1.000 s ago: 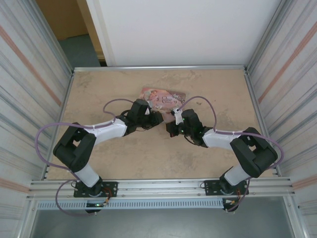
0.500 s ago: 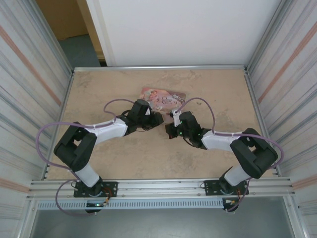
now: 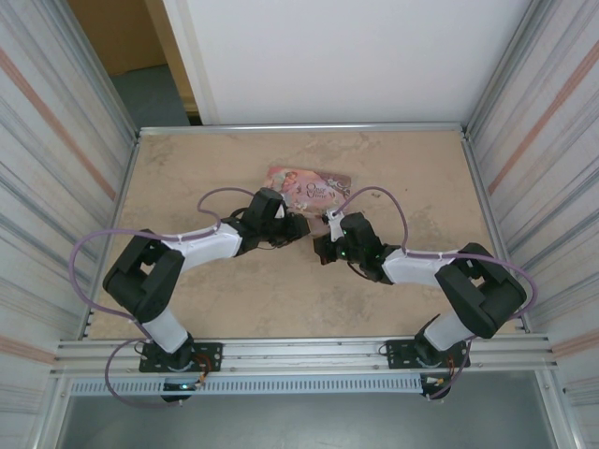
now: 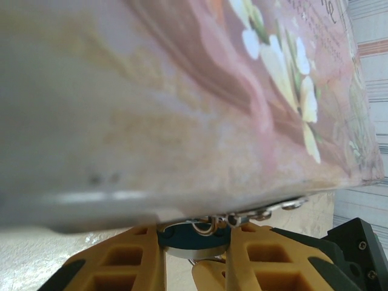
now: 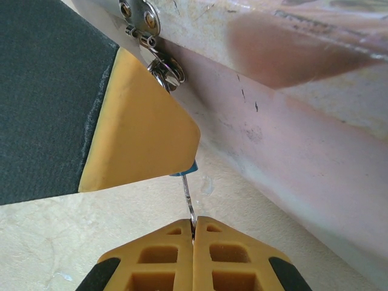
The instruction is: Unlock the padlock with the key
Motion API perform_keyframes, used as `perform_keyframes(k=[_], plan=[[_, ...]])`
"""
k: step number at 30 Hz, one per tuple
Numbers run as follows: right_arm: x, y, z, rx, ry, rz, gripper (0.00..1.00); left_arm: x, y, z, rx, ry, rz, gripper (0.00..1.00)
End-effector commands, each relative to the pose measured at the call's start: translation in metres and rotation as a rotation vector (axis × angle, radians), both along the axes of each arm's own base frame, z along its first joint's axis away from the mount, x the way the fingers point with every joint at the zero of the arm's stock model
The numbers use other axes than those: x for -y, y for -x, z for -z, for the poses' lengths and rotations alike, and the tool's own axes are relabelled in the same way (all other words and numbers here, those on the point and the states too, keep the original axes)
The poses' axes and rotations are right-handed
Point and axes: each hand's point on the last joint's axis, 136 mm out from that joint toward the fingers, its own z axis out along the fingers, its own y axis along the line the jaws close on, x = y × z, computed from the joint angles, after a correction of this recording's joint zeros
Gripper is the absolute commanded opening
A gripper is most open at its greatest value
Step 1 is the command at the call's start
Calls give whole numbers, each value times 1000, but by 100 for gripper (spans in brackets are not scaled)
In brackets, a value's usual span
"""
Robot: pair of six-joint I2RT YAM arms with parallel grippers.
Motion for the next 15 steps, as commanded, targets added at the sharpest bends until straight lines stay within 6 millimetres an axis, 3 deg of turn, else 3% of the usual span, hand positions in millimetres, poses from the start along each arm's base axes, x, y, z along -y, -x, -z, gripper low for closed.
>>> perform_keyframes(k=[1, 9, 15], plan=[[-24, 10, -43, 85, -151, -96, 0, 13, -12, -14, 62, 28, 8, 4], [-16, 16, -26, 40, -123, -76, 0, 11, -17, -13, 67, 18, -6, 4], [-18, 12, -35, 45, -158, -67, 0, 14, -16, -9, 63, 16, 5, 3]])
